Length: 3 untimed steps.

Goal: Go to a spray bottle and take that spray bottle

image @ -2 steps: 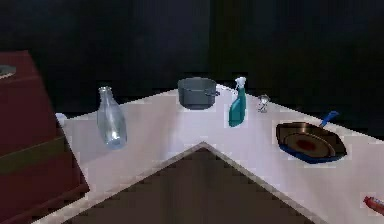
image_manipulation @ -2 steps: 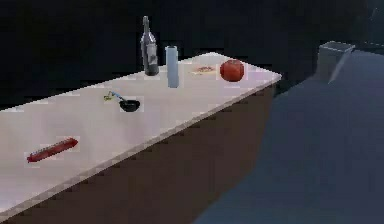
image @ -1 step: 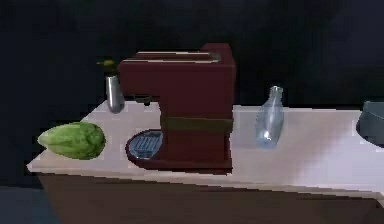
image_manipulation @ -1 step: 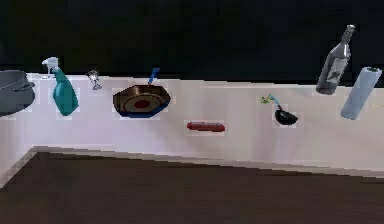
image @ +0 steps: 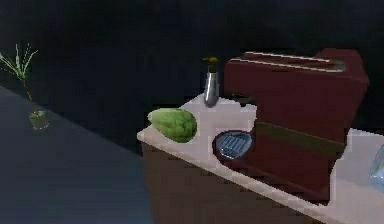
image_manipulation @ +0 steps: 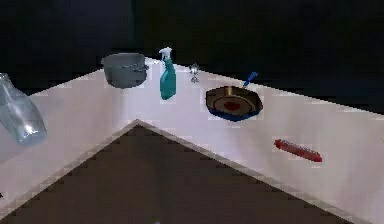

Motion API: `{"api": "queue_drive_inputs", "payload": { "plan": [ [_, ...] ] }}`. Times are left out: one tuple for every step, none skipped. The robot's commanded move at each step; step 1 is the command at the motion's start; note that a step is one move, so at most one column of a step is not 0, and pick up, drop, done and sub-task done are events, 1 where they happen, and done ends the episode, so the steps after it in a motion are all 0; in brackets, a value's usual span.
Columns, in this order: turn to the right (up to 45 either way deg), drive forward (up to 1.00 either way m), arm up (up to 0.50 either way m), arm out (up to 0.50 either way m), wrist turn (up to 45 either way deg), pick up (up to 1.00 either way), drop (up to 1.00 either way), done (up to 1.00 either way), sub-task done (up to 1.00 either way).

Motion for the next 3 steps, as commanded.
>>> {"api": "queue_drive_inputs", "payload": {
  "plan": [
    [45.0,0.00,0.00,0.00,0.0,0.00,0.00,0.00,0.00],
    [45.0,0.00,0.00,0.00,0.0,0.00,0.00,0.00,0.00],
    [21.0,0.00,0.00,0.00,0.0,0.00,0.00,0.00,0.00]
  ]
}}
